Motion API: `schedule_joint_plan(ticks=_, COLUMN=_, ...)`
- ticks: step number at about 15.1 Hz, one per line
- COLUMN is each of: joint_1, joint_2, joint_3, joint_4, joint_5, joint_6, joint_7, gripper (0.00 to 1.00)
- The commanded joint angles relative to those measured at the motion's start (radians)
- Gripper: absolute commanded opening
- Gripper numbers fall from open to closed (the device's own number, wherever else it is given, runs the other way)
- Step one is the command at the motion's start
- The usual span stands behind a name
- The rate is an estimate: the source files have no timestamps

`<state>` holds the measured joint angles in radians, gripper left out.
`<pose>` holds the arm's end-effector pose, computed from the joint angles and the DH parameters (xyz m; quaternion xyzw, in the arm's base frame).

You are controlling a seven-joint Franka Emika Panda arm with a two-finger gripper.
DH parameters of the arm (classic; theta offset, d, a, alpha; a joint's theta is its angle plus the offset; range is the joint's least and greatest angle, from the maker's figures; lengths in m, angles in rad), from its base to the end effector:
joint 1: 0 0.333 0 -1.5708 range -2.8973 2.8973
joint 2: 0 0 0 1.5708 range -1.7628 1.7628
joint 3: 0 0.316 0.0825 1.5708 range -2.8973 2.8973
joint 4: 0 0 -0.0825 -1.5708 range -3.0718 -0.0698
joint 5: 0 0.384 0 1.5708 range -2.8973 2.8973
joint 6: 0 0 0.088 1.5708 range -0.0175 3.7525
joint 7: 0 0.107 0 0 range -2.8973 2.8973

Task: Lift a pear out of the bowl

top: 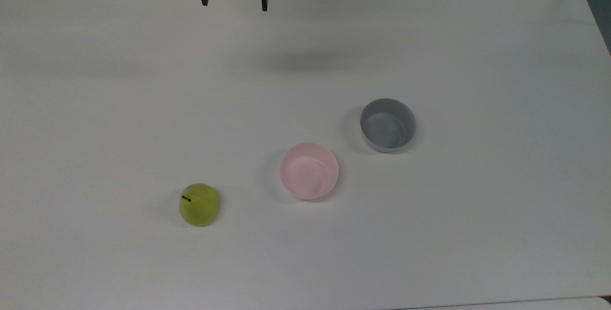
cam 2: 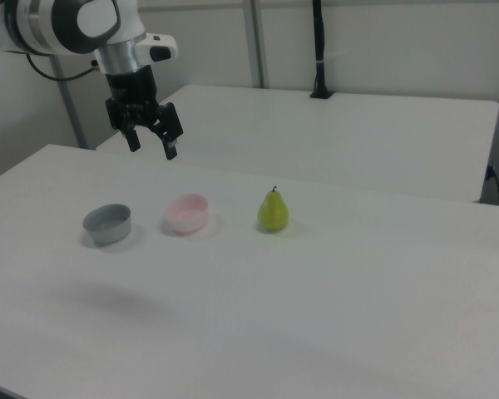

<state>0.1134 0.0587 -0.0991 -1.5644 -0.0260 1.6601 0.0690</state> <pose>0.5805 0.0074 0.6025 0.9994 -0.0263 0.0193 0.0151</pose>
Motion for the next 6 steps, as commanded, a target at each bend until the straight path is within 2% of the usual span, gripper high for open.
schedule_joint_plan(ticks=1, joint_1=-0.001, joint_2=-0.026, joint_3=0.013, joint_4=-0.031, joint_5=-0.022, joint_6=-0.013, joint_7=-0.008, gripper=1.00)
schedule_joint_plan(ticks=6, joint_1=-0.004, joint_2=-0.028, joint_3=0.006, joint_4=-0.026, joint_5=-0.020, joint_6=-0.019, joint_7=-0.002, gripper=1.00)
